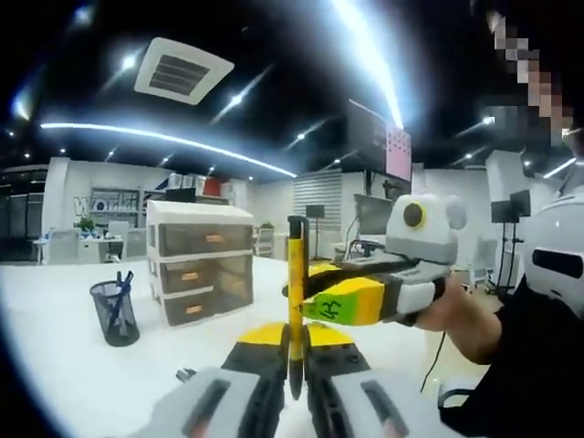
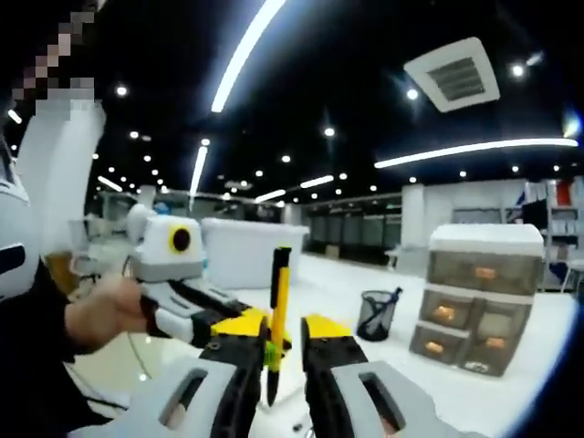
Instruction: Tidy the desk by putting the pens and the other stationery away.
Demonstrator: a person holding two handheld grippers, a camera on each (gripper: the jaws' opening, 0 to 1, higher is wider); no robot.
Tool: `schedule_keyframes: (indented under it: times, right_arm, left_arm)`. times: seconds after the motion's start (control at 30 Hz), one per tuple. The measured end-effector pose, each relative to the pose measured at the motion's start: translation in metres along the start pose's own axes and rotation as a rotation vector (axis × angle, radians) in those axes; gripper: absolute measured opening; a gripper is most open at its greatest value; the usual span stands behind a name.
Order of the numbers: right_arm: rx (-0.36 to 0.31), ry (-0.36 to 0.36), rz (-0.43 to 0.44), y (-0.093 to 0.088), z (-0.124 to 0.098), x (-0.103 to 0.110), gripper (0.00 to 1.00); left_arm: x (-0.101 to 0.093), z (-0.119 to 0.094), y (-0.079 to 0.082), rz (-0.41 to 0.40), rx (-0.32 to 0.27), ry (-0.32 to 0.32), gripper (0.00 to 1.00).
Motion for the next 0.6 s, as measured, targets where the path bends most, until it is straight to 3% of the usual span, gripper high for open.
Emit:
schedule_keyframes:
  times: [0.07, 0.33, 0.6]
  right_arm:
    - [-0.021, -0.013, 0.02, 0.001, -0.004, -0.004, 0.26]
    - [-0.039, -0.052, 0.076, -0.003, -0.024, -0.018, 0.35]
    - [-0.015, -0.106, 0.141, -0.025, -0.063, -0.033, 0.39]
  left_arm:
    - [0.004, -0.001, -0.001, 0.018, 0.012, 0.018, 0.07]
    - [0.023, -0.009, -0.001, 0.03, 0.024, 0.069, 0.07]
    - [0.054, -0.007, 0.02, 0.086, 0.035, 0.098, 0.07]
Point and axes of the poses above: the point that each gripper's makers call its tool centre point, and the gripper's own axes: z roughly forward along the fingers, x roughly to its left, y roughly out of its top, the point moved 5 cm from there along -z, roughly backward along the fingers, and after that the axes turned 8 degrees about z, right-handed, at the moved point
